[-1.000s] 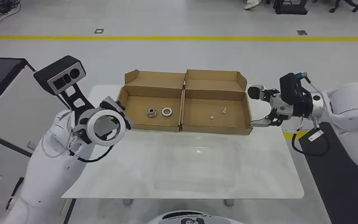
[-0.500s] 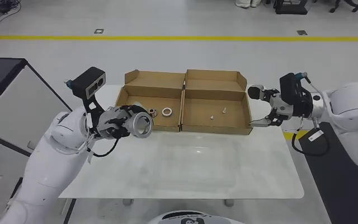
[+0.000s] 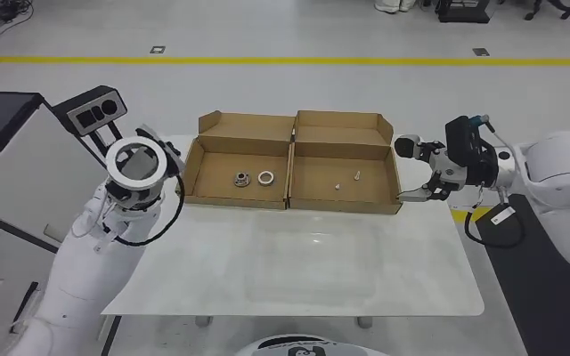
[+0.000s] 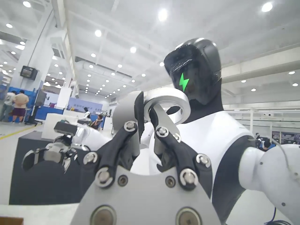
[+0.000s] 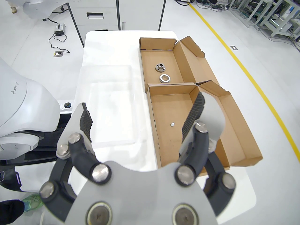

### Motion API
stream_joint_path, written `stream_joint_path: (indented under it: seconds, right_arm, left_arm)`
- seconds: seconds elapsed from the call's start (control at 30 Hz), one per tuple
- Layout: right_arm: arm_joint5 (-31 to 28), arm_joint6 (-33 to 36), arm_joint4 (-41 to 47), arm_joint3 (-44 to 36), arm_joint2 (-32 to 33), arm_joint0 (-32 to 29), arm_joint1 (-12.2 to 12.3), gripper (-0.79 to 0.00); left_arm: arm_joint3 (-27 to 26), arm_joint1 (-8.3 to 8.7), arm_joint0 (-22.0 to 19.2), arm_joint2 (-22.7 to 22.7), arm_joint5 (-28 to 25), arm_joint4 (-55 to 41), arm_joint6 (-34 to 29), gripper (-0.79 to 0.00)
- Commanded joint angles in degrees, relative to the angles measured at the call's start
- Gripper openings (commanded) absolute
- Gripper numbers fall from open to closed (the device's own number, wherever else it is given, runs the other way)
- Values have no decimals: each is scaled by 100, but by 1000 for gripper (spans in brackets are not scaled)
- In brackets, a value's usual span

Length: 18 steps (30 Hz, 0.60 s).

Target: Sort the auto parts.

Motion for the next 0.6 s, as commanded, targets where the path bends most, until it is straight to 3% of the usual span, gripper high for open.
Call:
stream_joint_path:
  seconds: [0.0, 0.2, 0.57]
  right_arm:
    - [0, 0, 0, 0, 0, 0, 0, 0]
    - [0, 0, 0, 0, 0, 0, 0, 0]
    - [0, 0, 0, 0, 0, 0, 0, 0]
  left_arm:
    - [-19, -48, 5, -23, 0, -11, 0, -785]
    - [69, -129, -27, -35, 0, 462, 0, -785]
    - [426, -16, -140, 103, 0, 1547, 0, -785]
